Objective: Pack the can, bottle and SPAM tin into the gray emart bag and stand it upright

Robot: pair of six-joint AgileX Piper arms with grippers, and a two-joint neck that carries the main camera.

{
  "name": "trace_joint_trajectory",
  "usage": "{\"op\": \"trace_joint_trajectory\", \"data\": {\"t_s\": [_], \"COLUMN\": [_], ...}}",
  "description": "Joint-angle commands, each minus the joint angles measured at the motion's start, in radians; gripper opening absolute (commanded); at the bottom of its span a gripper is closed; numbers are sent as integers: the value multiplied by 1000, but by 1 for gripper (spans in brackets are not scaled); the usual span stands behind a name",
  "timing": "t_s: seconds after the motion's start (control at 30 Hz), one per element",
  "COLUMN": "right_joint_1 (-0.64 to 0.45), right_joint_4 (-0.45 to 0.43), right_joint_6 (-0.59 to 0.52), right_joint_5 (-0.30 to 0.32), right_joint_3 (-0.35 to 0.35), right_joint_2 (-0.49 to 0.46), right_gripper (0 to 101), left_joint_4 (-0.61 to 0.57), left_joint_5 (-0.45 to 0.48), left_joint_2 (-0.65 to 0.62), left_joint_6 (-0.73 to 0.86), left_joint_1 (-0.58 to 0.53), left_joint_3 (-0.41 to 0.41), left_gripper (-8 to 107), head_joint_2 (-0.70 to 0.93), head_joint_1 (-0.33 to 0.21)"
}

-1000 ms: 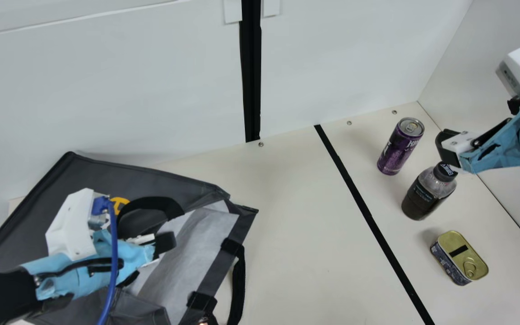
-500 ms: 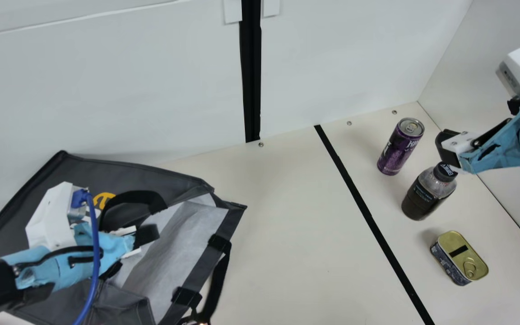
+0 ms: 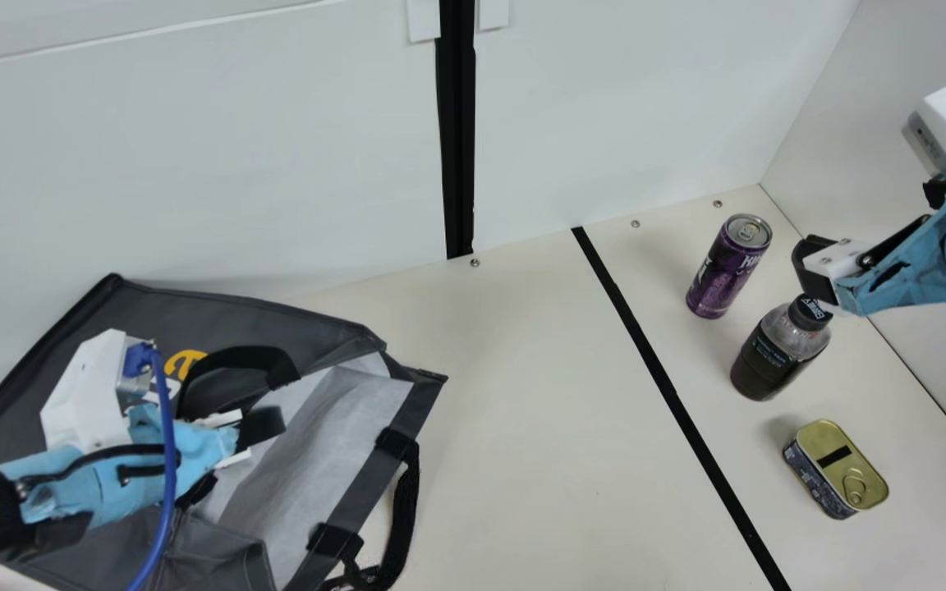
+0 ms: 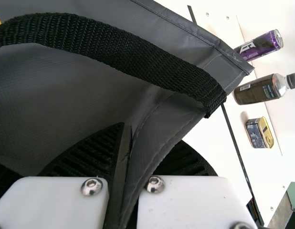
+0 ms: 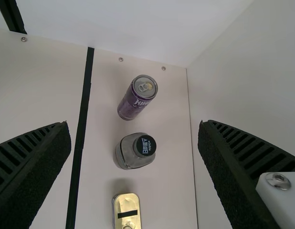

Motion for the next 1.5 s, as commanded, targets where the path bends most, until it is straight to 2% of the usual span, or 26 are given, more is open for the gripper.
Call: {"op": "trace_joint_trajectory", "data": {"t_s": [0.0,1.2,1.33,1.47], "right_joint_1": [0,0,28,38], "right_joint_4": [0,0,-32,-61], "right_joint_6": [0,0,33,61], "right_joint_5": [0,0,-11,-12], "right_joint_3": [0,0,15,-1], "right_joint_2": [0,0,-13,-1], "right_gripper": [95,95,95,95], "left_joint_4": [0,0,0,0], "left_joint_5": [0,0,0,0], "left_joint_2": [0,0,0,0], "left_joint_6": [0,0,0,0], "left_joint_1": [0,0,0,0], "left_joint_3": [0,0,0,0], "left_gripper": [-8,-8,-8,-8], "head_joint_2": [-1,-1,-1,-1], "head_joint_1": [-23,-23,-23,-23]}}
